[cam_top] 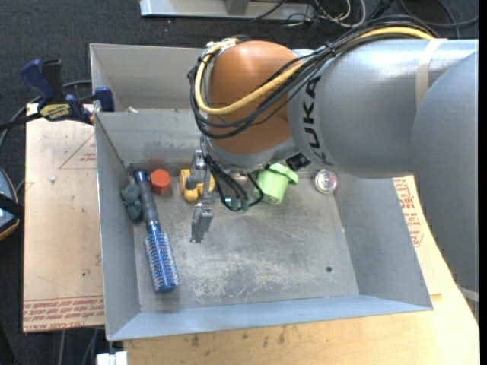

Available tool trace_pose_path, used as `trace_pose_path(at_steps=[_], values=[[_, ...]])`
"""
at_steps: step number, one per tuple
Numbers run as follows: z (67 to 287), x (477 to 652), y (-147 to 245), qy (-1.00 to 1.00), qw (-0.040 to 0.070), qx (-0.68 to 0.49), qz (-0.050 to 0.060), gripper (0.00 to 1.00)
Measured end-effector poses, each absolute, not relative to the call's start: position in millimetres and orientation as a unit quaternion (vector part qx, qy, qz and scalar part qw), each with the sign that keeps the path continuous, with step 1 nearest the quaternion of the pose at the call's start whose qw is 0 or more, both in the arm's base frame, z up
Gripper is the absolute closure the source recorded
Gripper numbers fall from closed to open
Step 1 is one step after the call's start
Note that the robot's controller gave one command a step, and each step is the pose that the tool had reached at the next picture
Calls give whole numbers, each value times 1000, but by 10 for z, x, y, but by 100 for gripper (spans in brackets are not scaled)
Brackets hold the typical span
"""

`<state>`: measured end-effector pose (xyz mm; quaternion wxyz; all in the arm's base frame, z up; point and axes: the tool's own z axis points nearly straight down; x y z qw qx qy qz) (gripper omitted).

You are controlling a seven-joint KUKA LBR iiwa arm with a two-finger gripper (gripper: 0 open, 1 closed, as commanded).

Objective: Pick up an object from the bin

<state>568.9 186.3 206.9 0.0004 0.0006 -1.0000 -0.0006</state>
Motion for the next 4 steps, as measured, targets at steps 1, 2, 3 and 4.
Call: trace_pose_path(at_steps=[1, 2, 3, 4], values=[[1506, 6177, 707, -999, 0, 38, 2, 0], [977, 6507, 1415, -987, -8, 161, -1, 0], [1173, 6487, 1047, -995, -3, 100, -1, 0], [1550, 6243, 1586, -993, -3, 118, -2, 0]])
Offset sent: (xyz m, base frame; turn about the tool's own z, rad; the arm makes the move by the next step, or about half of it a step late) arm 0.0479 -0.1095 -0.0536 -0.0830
